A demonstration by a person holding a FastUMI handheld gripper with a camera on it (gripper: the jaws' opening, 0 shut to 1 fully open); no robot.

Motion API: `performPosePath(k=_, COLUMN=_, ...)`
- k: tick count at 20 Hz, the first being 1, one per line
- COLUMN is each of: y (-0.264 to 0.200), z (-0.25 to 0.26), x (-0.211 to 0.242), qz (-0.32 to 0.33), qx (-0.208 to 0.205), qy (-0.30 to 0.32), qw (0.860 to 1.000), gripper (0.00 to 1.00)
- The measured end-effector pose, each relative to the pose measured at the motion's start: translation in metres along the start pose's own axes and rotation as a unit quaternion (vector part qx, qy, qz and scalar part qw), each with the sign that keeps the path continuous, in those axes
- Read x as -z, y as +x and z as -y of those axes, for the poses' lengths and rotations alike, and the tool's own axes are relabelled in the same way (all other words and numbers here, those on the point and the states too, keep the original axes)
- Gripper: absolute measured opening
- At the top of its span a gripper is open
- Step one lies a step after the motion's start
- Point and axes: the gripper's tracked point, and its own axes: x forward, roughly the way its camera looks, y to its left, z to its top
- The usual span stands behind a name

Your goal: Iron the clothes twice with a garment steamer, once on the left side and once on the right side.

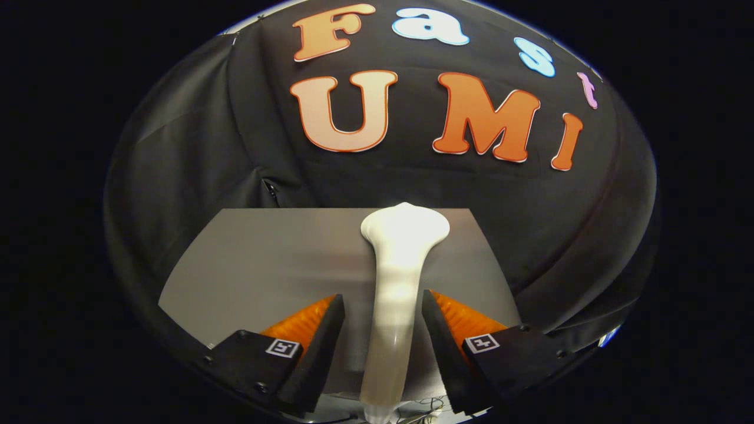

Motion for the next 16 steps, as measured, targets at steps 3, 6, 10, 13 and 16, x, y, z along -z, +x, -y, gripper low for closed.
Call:
performPosePath(k=3, y=0.014, z=-0.002, x=0.009, qz=-0.024, qx=-0.003, qy=0.005, qw=1.0, gripper=0.81)
performPosePath(k=6, y=0.018, z=0.002, x=0.011, qz=-0.036, qx=0.007, qy=0.001, qw=0.999, gripper=0.74)
performPosePath(k=10, y=0.018, z=0.006, x=0.013, qz=-0.048, qx=0.004, qy=0.023, qw=0.999, gripper=0.52)
performPosePath(k=13, y=0.02, z=0.006, x=0.012, qz=-0.053, qx=0.002, qy=0.018, qw=0.998, gripper=0.49)
performPosePath(k=16, y=0.012, z=0.001, x=0.013, qz=-0.04, qx=-0.016, qy=0.036, qw=0.998, gripper=0.43)
